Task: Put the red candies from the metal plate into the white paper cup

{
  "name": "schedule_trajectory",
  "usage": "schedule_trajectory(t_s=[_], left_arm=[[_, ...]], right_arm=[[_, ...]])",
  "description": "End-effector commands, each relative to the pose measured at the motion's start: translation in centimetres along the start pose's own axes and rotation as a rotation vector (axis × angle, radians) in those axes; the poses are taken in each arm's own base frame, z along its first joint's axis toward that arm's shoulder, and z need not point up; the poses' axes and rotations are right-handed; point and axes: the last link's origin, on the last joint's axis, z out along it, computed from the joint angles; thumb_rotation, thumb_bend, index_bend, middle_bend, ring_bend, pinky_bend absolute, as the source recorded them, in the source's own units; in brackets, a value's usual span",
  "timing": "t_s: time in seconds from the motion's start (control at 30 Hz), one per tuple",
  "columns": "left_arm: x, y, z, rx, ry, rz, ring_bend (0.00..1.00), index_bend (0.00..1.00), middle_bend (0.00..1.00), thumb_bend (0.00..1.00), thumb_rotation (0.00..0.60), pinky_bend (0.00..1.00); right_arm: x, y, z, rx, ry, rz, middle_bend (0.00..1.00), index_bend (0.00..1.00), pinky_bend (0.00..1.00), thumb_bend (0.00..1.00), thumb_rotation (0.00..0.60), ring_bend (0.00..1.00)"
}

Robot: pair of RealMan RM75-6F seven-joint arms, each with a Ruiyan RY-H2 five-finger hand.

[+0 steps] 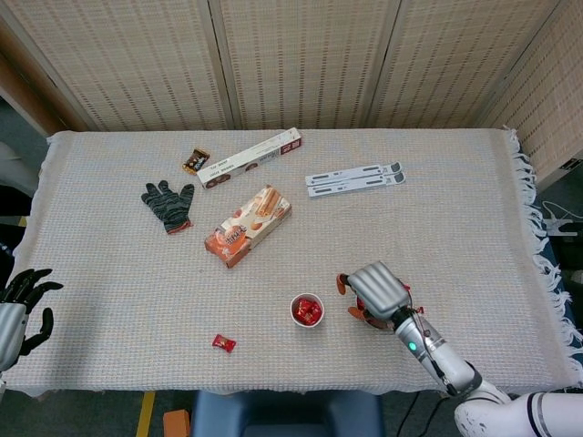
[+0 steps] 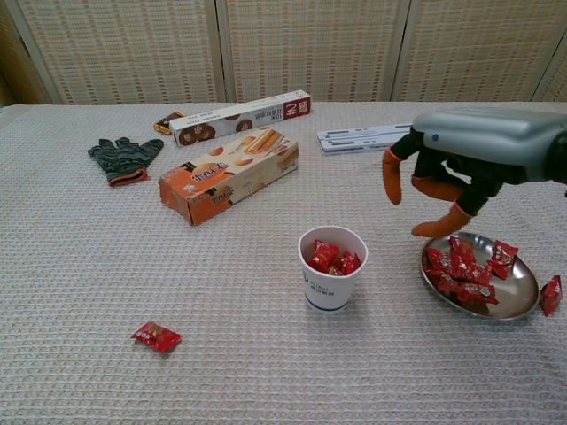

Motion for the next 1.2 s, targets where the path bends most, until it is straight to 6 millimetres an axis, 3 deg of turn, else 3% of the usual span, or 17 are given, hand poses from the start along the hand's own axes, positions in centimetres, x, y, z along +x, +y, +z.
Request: schedule_trajectory(t_s=[0.03, 0.4, 0.9, 1.2], left_arm=[[0.0, 0.0, 0.0, 0.001, -0.001, -0.001, 0.09, 0.29, 0.13, 0.62, 0.6, 0.3], [-0.1, 0.1, 0.0, -0.002, -0.006, 0.0, 0.09, 0.29, 0.13, 0.62, 0.6, 0.3], [-0.1, 0.0, 0.0, -0.001, -0.006, -0.001, 0.09, 0.29, 0.13, 0.62, 0.6, 0.3], [-0.1, 0.1, 0.0, -0.007, -0.011, -0.008, 0.09, 0.29, 0.13, 0.62, 0.6, 0.3]], right_arm=[[-1.4, 2.0, -2.7, -0.094, -0.051, -0.026, 0.87, 0.52, 0.97, 0.14, 0.6, 0.77], [-4.5, 5.8, -6.2, -0.24, -0.1, -0.037, 0.87, 0.5, 0.97, 0.13, 0.6, 0.77], [-6.8, 7.6, -5.9, -0.299, -0.095, -0.026, 0.87, 0.47, 0.97, 0.12, 0.6, 0.77], [-7.7, 8.5, -6.9, -0.376, -0.088, -0.048, 0.87, 0.47, 0.97, 0.12, 0.6, 0.78]])
